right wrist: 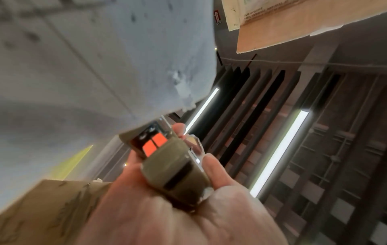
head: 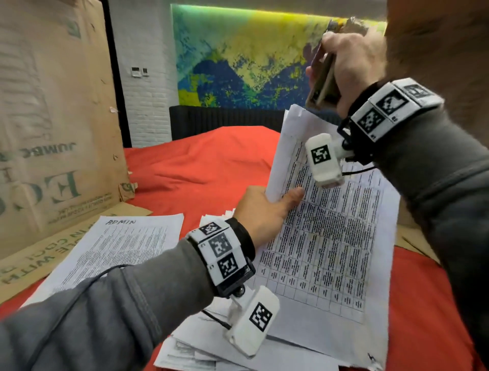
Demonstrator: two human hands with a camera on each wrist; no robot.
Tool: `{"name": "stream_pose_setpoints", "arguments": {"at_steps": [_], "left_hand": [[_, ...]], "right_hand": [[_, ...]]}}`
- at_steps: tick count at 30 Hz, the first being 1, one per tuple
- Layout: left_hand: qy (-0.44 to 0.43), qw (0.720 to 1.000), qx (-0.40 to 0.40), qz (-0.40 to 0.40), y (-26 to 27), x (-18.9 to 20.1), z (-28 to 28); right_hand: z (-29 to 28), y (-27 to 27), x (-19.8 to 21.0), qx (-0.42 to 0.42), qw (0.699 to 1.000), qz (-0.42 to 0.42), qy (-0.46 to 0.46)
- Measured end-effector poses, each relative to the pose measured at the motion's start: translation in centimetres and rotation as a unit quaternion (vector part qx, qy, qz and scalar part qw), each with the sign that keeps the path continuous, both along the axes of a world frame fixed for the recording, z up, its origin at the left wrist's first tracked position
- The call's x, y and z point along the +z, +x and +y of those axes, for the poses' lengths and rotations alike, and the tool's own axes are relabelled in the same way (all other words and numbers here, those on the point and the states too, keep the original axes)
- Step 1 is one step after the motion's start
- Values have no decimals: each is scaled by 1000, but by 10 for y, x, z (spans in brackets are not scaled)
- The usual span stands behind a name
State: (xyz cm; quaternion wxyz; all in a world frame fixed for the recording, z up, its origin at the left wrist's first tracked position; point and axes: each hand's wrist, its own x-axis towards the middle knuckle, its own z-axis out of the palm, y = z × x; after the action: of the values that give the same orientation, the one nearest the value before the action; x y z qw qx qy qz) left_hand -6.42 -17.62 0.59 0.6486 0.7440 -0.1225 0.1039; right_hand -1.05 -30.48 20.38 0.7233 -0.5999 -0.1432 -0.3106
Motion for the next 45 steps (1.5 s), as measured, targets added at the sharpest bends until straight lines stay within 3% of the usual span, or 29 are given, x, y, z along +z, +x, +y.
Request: {"name": "stream_pose_setpoints", "arguments": {"at_steps": [9,15,25,33,39,45], "left_hand": [[12,1000,14,-14,-2,-5,1],[-36,999,-4,1,1,-10,3],[-27,999,-27,13,-6,-7,-3],[35,999,-14,13,-22,-12,-17],[8,999,37,24,-11,-22,-15],[-52,995,19,78,-1,-27,-12]], "right_hand": [[5,-4,-17,23,998,52,-27],[-3,-1,-12,-28,998,50,-34],[-10,-1,-11,7,994,54,-95],[-11,-7,-23,72,989,100,-78],[-20,-4,-30,40,993,82,-72],[-29,2,-38,25,992,106,-65]]}}
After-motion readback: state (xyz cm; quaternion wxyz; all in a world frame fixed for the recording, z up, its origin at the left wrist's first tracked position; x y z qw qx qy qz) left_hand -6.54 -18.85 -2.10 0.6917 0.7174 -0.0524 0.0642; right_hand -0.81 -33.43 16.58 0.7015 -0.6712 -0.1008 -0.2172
